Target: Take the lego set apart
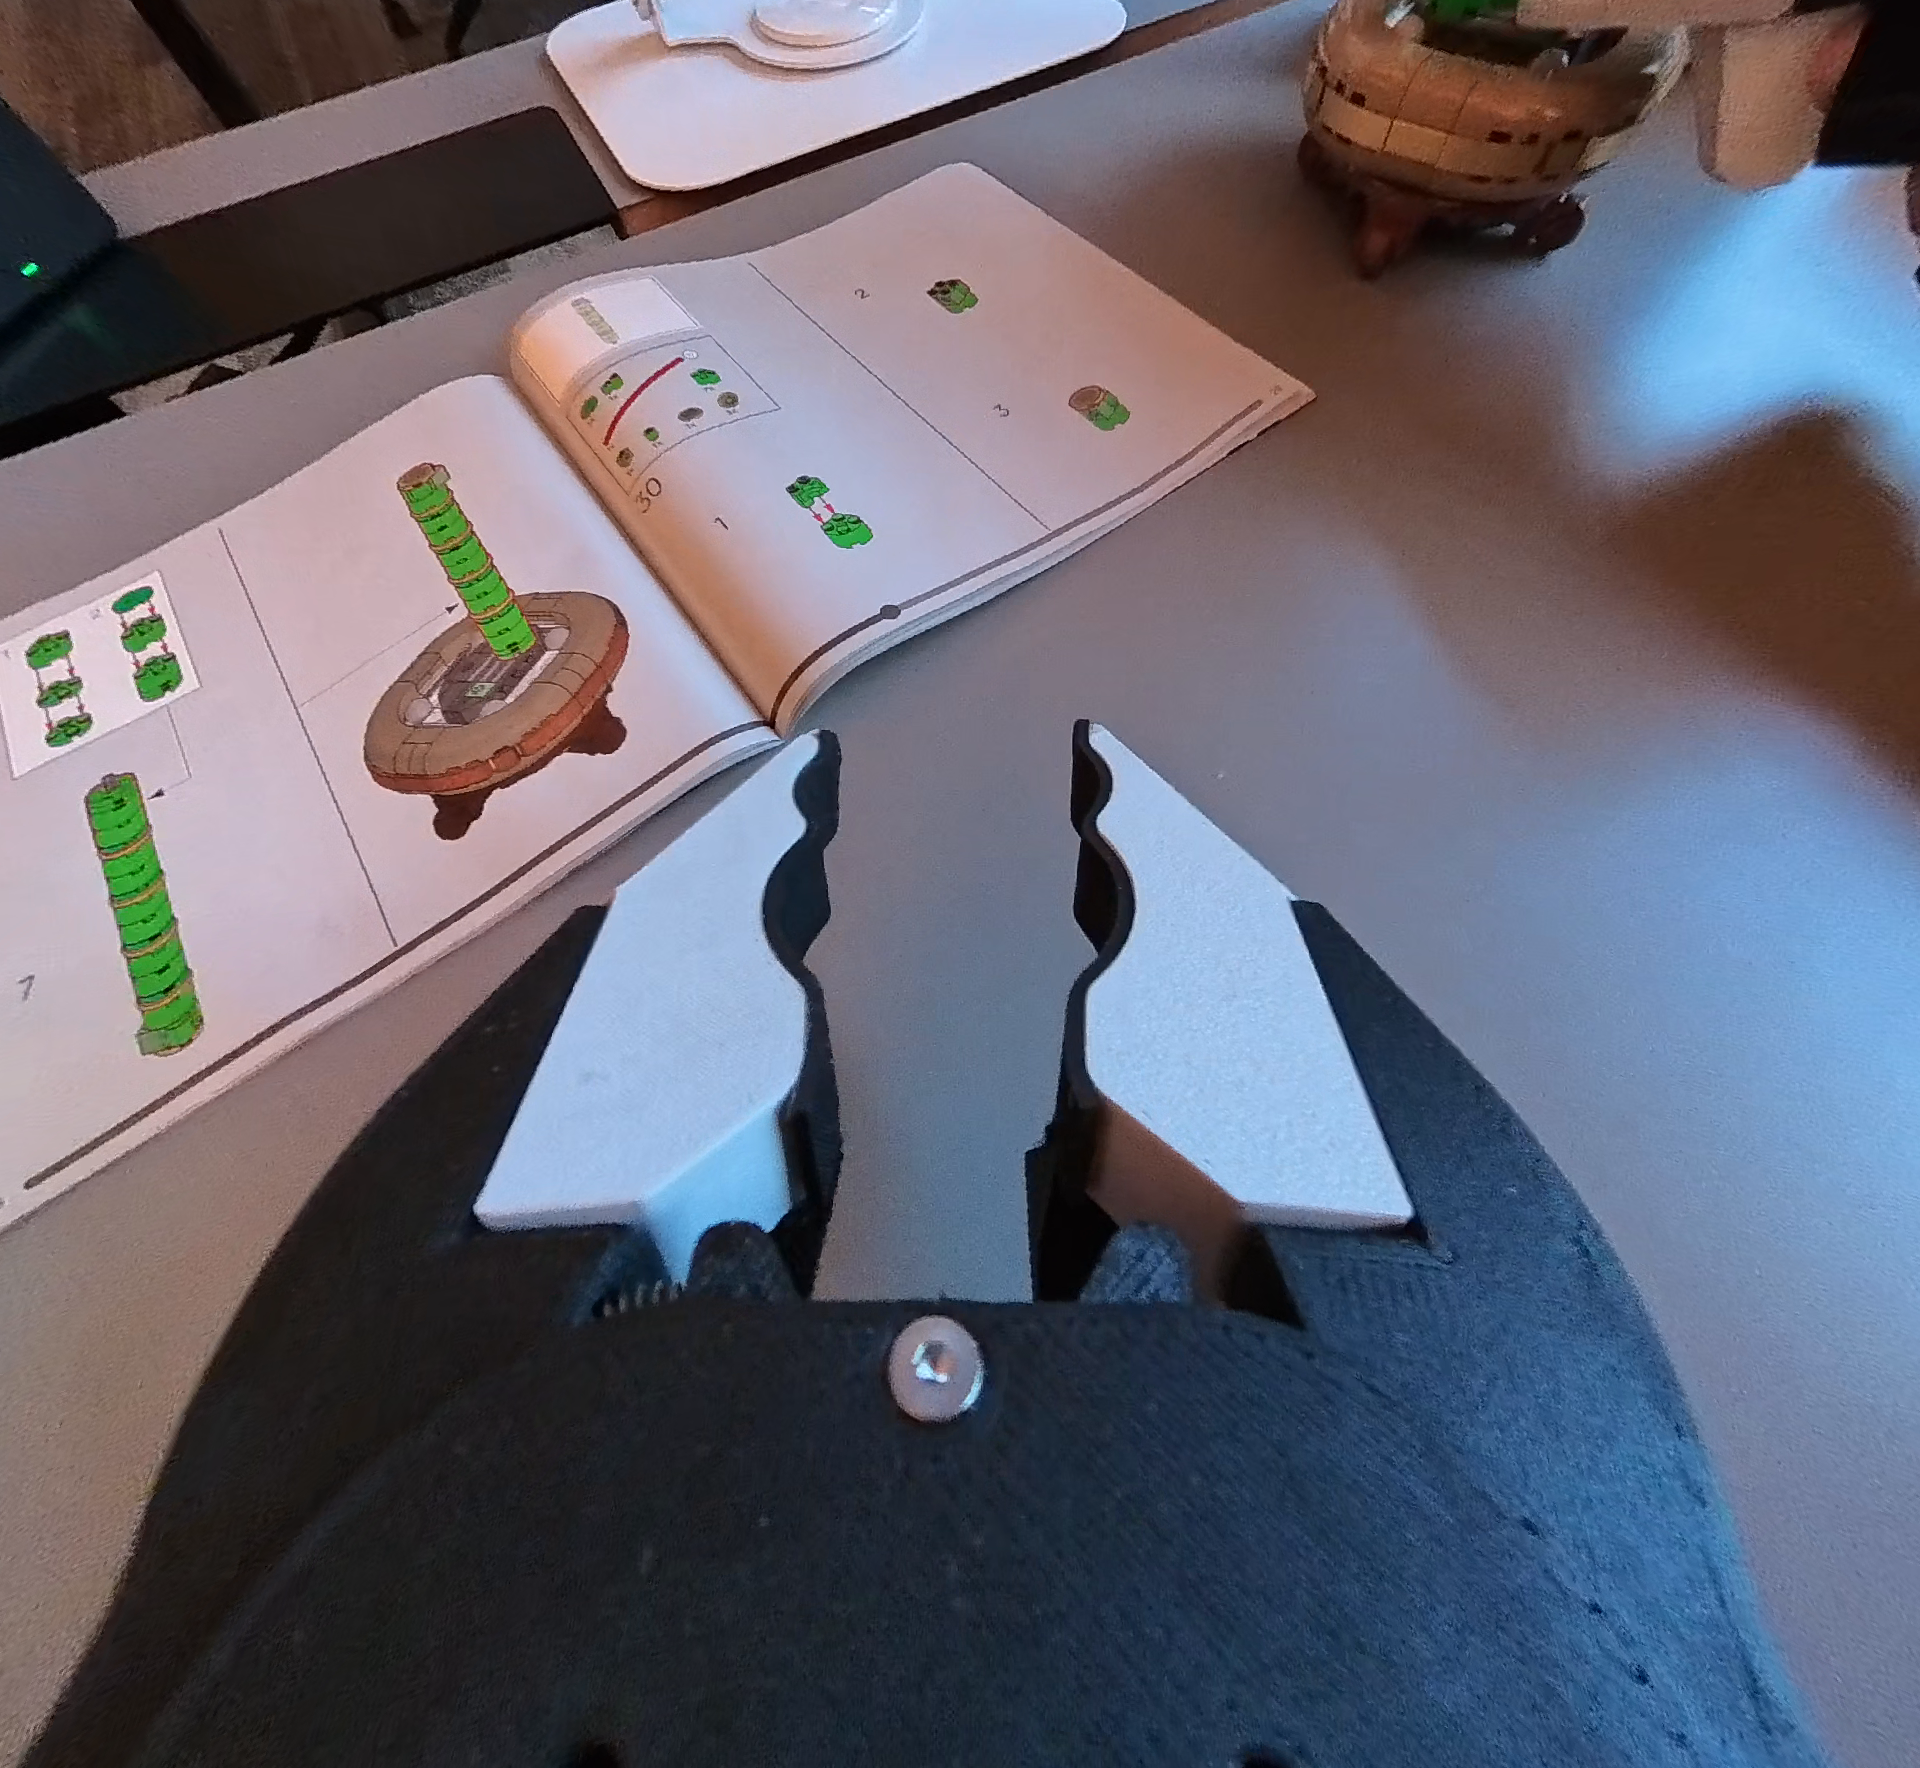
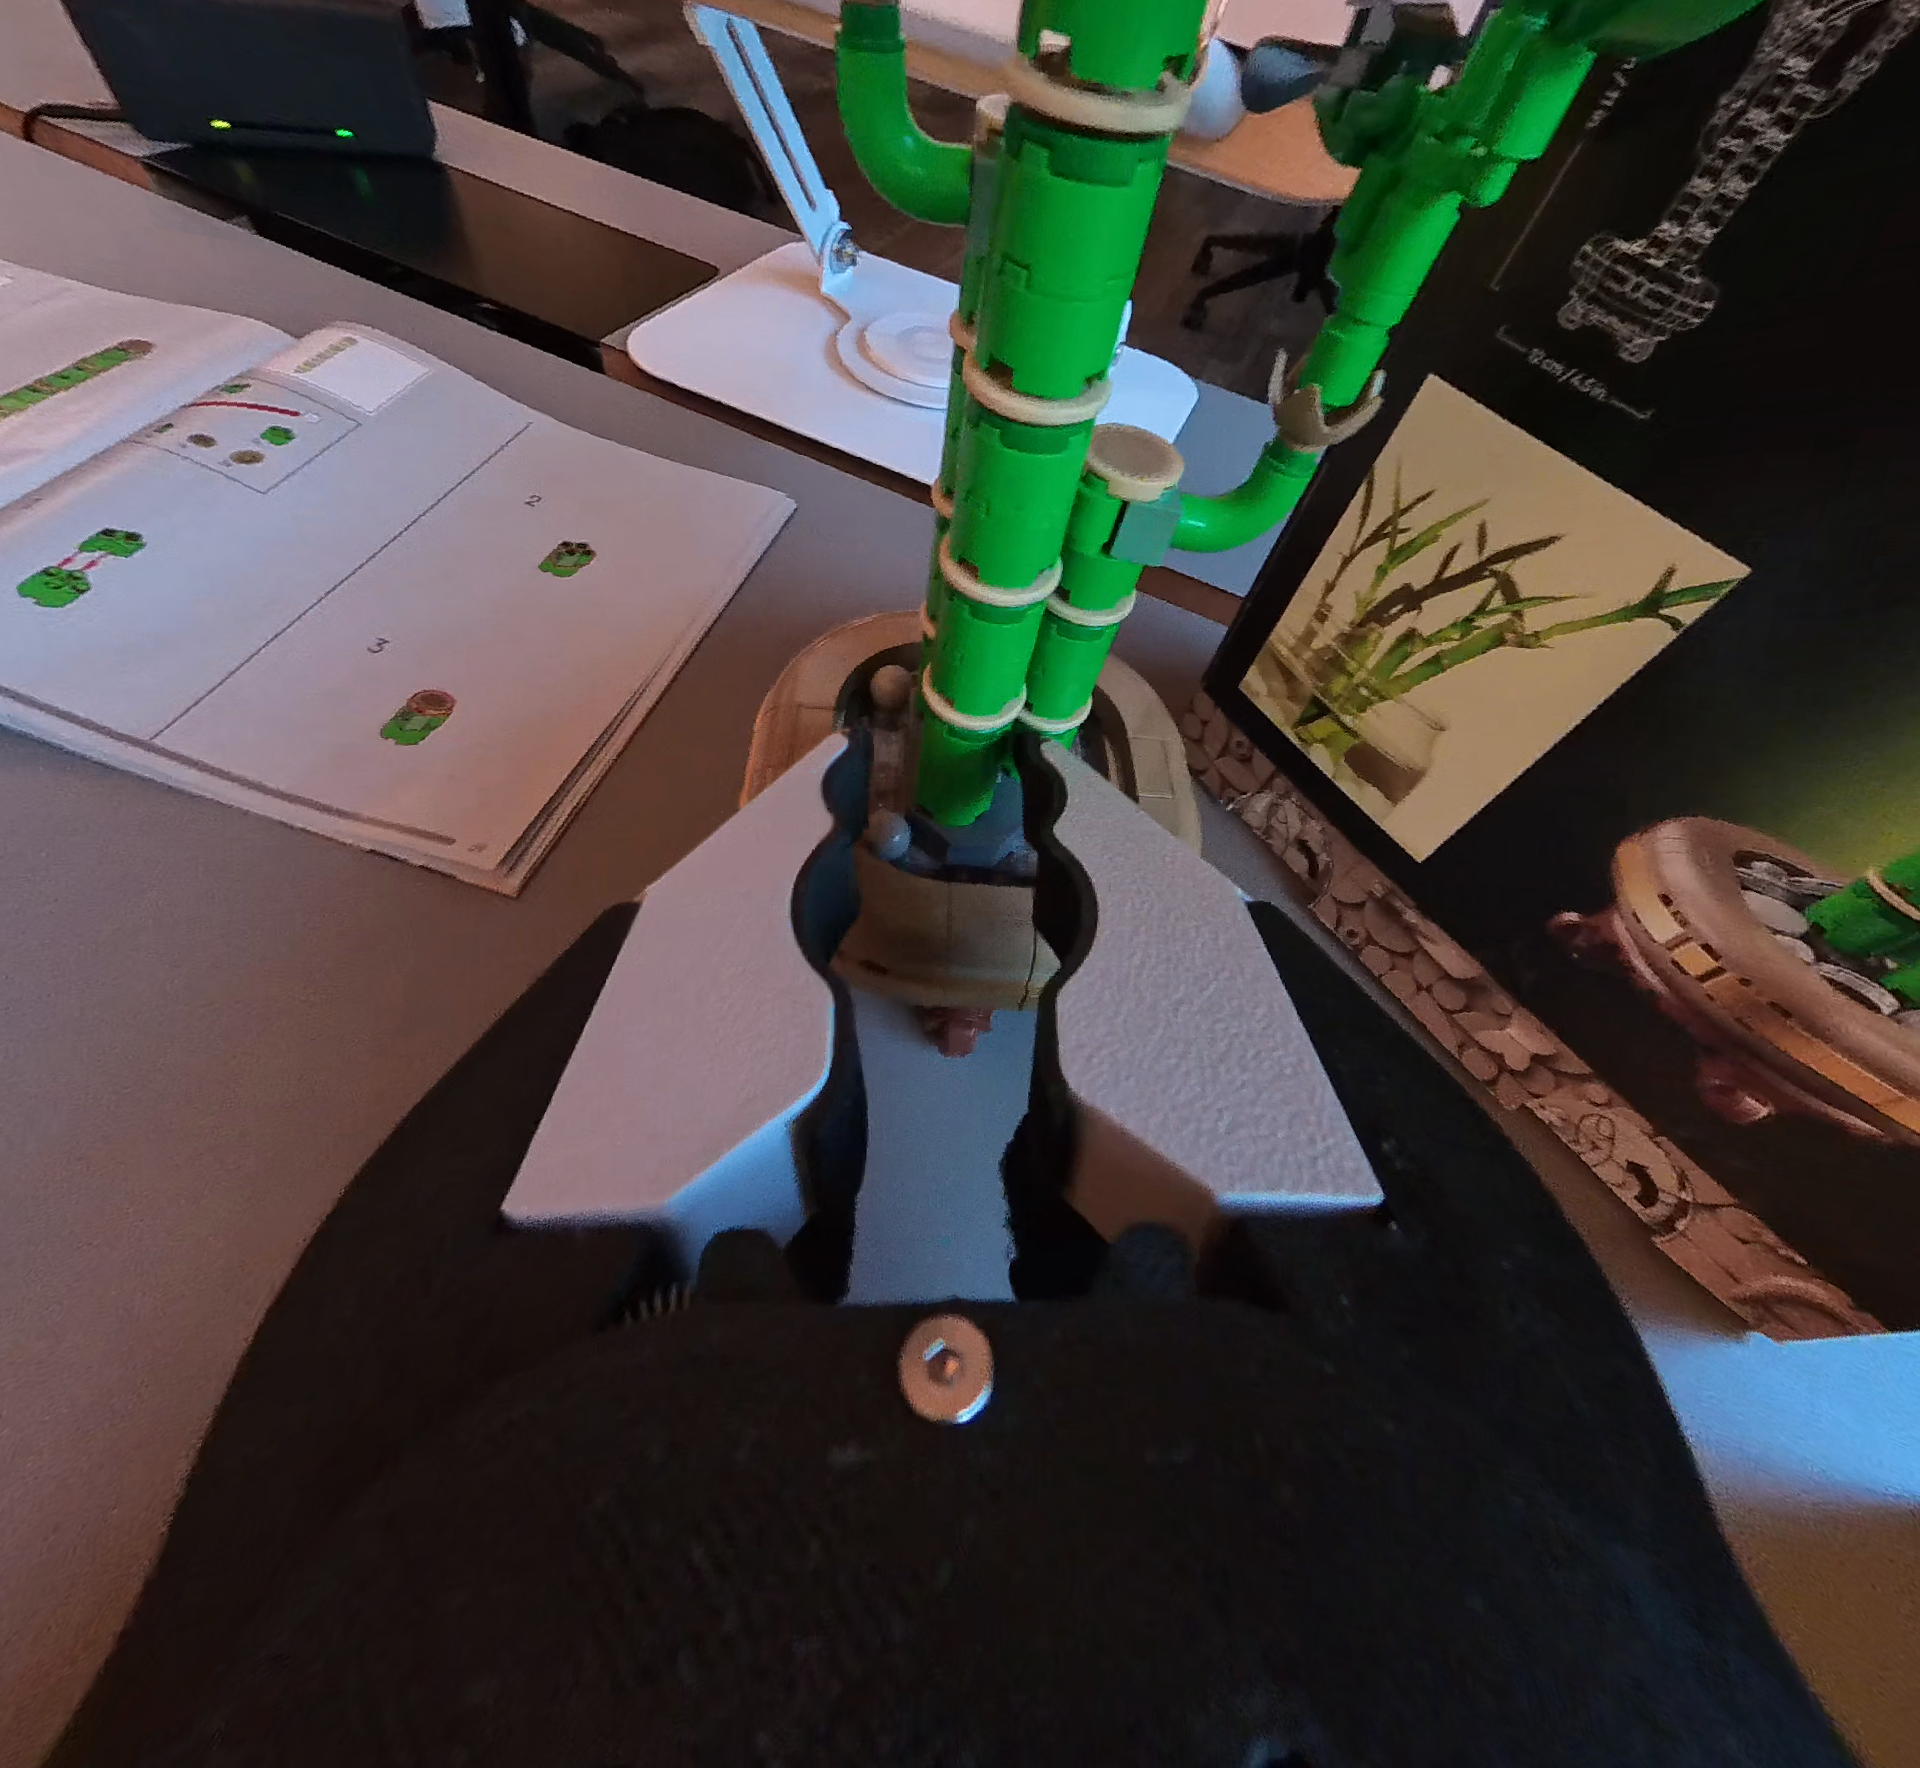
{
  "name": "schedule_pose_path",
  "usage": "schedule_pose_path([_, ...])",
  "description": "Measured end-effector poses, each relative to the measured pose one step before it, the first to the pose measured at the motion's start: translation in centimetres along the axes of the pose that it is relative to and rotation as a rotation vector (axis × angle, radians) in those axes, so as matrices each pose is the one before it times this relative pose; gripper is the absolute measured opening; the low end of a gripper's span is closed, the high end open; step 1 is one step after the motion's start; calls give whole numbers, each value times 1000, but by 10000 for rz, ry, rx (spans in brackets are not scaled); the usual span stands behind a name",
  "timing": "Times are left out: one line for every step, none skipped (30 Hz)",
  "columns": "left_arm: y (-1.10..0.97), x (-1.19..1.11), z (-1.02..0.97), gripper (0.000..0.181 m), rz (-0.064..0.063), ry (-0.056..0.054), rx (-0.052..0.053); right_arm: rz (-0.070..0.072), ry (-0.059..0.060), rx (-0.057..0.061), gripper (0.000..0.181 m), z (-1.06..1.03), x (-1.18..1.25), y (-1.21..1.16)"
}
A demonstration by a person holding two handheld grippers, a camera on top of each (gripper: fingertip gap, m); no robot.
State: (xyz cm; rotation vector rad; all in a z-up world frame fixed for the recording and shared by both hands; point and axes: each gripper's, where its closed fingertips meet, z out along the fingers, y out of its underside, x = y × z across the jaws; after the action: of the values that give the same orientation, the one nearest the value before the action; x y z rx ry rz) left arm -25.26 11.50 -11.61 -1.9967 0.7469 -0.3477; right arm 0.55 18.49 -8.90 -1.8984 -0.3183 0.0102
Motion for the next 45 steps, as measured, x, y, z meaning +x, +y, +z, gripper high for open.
schedule_pose_path([-11, 70, -2, 44, -68, 61, -7, 54, 106, 36, 23, 88, 211, -80])
schedule_pose_path([-14, 82, 9, 44, -24, 50, -15, 81, 3, 6, 21, 132, 90, -44])
schedule_pose_path([-20, 87, -3, 43, 19, 26, -5, 102, -100, -54, 16, 153, -27, 31])
schedule_pose_path([-29, 83, -5, 43, 52, 14, 4, 108, -79, -29, 15, 64, 15, -19])
schedule_pose_path([-11, 101, 6, 43, 60, 16, 1, 141, -104, -50, 15, 0, -12, 18])
schedule_pose_path([18, 94, 4, 42, 47, 24, -14, 140, -119, -32, 15, -43, -48, 19])
schedule_pose_path([44, 99, -2, 42, 28, 33, -25, 102, -181, -33, 14, -120, -144, 32])
schedule_pose_path([16, 96, -9, 42, 13, 39, -15, 95, -255, -36, 14, -170, -258, 60])
schedule_pose_path([-29, 93, -35, 42, 5, 41, 13, 70, -303, -28, 14, -209, -356, 83])
schedule_pose_path([-74, 81, -52, 42, 0, 37, 35, 65, -328, -21, 14, -258, -452, 102])
schedule_pose_path([-96, 130, -57, 42, 10, 62, 47, -22, -444, -27, 14, -301, -646, 125])
schedule_pose_path([-91, 205, -57, 42, 33, 102, 51, -77, -507, -61, 14, -389, -772, 180])
schedule_pose_path([-115, 263, -57, 42, 59, 126, 62, -53, -486, -84, 14, -469, -818, 221])
schedule_pose_path([-154, 331, -49, 44, 83, 135, 93, -90, -516, -70, 14, -516, -951, 268])
schedule_pose_path([-220, 399, -41, 46, 88, 151, 127, -22, -510, -67, 14, -550, -1039, 308])
schedule_pose_path([-291, 500, -34, 50, 65, 180, 155, 141, -441, -48, 15, -550, -1063, 315])
schedule_pose_path([-355, 653, -6, 56, 46, 255, 177, 151, -355, -17, 15, -485, -1050, 332])
schedule_pose_path([-431, 850, 22, 61, 12, 331, 222, 79, -256, -14, 15, -437, -1001, 324])
schedule_pose_path([-511, 1021, 52, 67, -35, 395, 272, -28, -161, -31, 15, -390, -940, 315])
schedule_pose_path([-589, 1241, 121, 74, -88, 468, 326, -85, -74, -30, 15, -306, -850, 258])
schedule_pose_path([-675, 1424, 199, 81, -93, 522, 386, -68, -40, -24, 15, -211, -785, 213])
schedule_pose_path([-686, 1510, 331, 87, 24, 532, 444, -34, -45, 1, 15, -140, -750, 164])
schedule_pose_path([-698, 1503, 463, 95, 186, 486, 491, -10, -109, 14, 15, -83, -755, 130])
schedule_pose_path([-601, 1285, 569, 101, 356, 332, 443, 21, -155, 21, 15, -18, -731, 113])
schedule_pose_path([-320, 771, 612, 104, 575, 62, 251, 43, -142, 38, 15, 31, -608, 80])
schedule_pose_path([-50, 254, 650, 110, 733, -169, 68, 32, -114, 61, 15, 68, -482, 52])
schedule_pose_path([153, -43, 635, 116, 585, -267, -35, 7, -88, 75, 15, 67, -356, 27])
schedule_pose_path([230, 7, 601, 121, 197, -163, -58, -7, -33, 70, 15, 44, -188, 7])
schedule_pose_path([202, 363, 579, 122, -123, 147, -69, -38, 14, 46, 15, 5, -58, -2])
schedule_pose_path([159, 382, 601, 121, -222, 219, -92, -79, 17, 19, 15, -6, -11, -4])
schedule_pose_path([115, 187, 620, 119, -112, 135, -122, -82, -1, 14, 15, -3, 2, -6])
schedule_pose_path([93, 22, 643, 118, 37, 49, -130, -36, -14, 30, 15, -1, 5, -1])
schedule_pose_path([175, -142, 643, 117, 145, -33, -151, 29, -26, 46, 15, 0, -4, 4])
schedule_pose_path([222, -192, 624, 115, 136, -55, -193, 31, -28, 64, 15, 2, -5, -7])
schedule_pose_path([121, -62, 553, 112, 73, 37, -158, 8, -28, 60, 15, -11, 2, -7])
schedule_pose_path([-38, 36, 468, 110, 41, 91, -56, -4, -19, 39, 15, -13, -2, -1])
schedule_pose_path([0, -24, 353, 107, 38, 56, -52, -17, 3, 19, 15, 10, 7, 8])
schedule_pose_path([50, 138, 253, 104, 48, 136, -69, -32, 23, 2, 15, -8, 1, 20])
schedule_pose_path([89, 199, 175, 101, 51, 164, -88, -78, -13, 8, 16, 11, -84, -5])
schedule_pose_path([74, 98, 125, 96, 49, 83, -65, -116, -70, -28, 20, -14, -175, 28])
schedule_pose_path([39, 163, 87, 93, 43, 121, -35, -82, 32, -18, 21, 17, -34, 11])
schedule_pose_path([17, 256, 47, 88, 19, 192, -11, -54, 58, -12, 20, 6, 26, 2])
schedule_pose_path([2, 90, 27, 86, -21, 91, -12, -24, 64, -16, 19, 2, 78, 20])
schedule_pose_path([25, -35, -2, 87, -39, 7, -11, -5, 71, -6, 16, -21, 111, 23])
schedule_pose_path([12, 97, -17, 86, -11, 75, -3, 8, 23, 17, 15, -18, 73, 14])
